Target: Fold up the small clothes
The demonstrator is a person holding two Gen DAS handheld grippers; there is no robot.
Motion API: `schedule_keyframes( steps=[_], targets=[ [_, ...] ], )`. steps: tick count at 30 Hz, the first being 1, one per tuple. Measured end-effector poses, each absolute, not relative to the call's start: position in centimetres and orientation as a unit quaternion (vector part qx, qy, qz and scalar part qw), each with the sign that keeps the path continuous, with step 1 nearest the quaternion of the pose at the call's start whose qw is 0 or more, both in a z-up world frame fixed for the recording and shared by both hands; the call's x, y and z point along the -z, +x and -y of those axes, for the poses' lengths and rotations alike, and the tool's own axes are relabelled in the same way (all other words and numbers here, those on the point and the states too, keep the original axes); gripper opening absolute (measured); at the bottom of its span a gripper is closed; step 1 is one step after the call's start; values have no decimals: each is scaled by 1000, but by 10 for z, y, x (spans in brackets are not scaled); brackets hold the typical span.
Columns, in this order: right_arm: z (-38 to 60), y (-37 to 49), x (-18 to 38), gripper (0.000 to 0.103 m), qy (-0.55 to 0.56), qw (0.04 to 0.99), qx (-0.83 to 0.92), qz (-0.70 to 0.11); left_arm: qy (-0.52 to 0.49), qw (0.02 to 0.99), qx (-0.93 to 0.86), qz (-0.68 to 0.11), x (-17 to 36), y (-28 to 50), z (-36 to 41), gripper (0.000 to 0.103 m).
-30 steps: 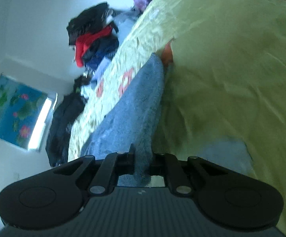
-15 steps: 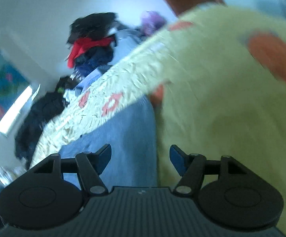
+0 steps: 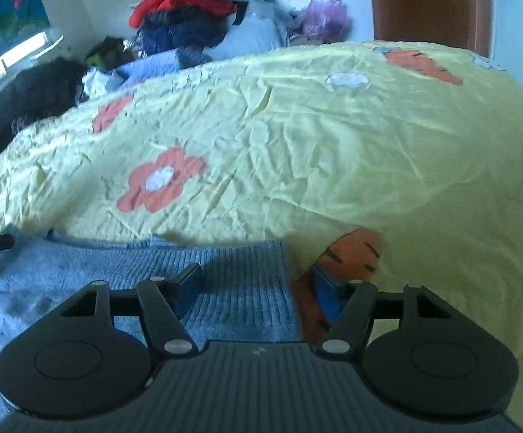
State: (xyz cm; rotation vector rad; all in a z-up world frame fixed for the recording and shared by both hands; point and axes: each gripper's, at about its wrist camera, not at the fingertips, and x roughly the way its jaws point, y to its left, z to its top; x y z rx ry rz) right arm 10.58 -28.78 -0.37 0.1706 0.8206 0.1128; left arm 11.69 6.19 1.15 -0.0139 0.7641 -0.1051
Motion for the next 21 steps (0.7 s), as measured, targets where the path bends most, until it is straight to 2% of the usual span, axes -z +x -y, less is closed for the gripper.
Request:
schedule_keyframes(
  steps=[3,4,5,6,7,8,9,15,18,19,21],
  targets=[
    [283,104,5,66,61,914,-56,-397,-11,923,60,-379,0,120,-61,70],
    [280,103,5,61,54,915,-57,-396,-7,926,62,-373,1,119,-59,54],
    [279,103,5,55,45,916,-57,-396,0,926,72,-370,1,119,-57,47],
    [277,104,5,50,40,916,-57,-396,7,927,75,-368,-2,117,-53,29],
    [277,106,4,32,41,915,-61,-396,20,927,74,-366,-4,117,-49,8],
    [277,107,3,15,44,915,-63,-396,31,928,68,-365,-6,118,-47,7],
    [277,109,2,14,45,916,-62,-394,35,929,62,-362,-9,117,-46,6],
    [283,110,2,13,50,921,-43,-385,20,935,25,-354,-2,123,-61,6],
    [286,109,8,13,63,921,-40,-383,61,938,23,-341,-1,119,-50,6],
    [286,108,8,14,67,920,-38,-385,70,938,22,-340,-1,118,-48,6],
    [287,107,8,23,75,919,-39,-386,73,939,22,-334,-3,115,-48,9]
  ],
)
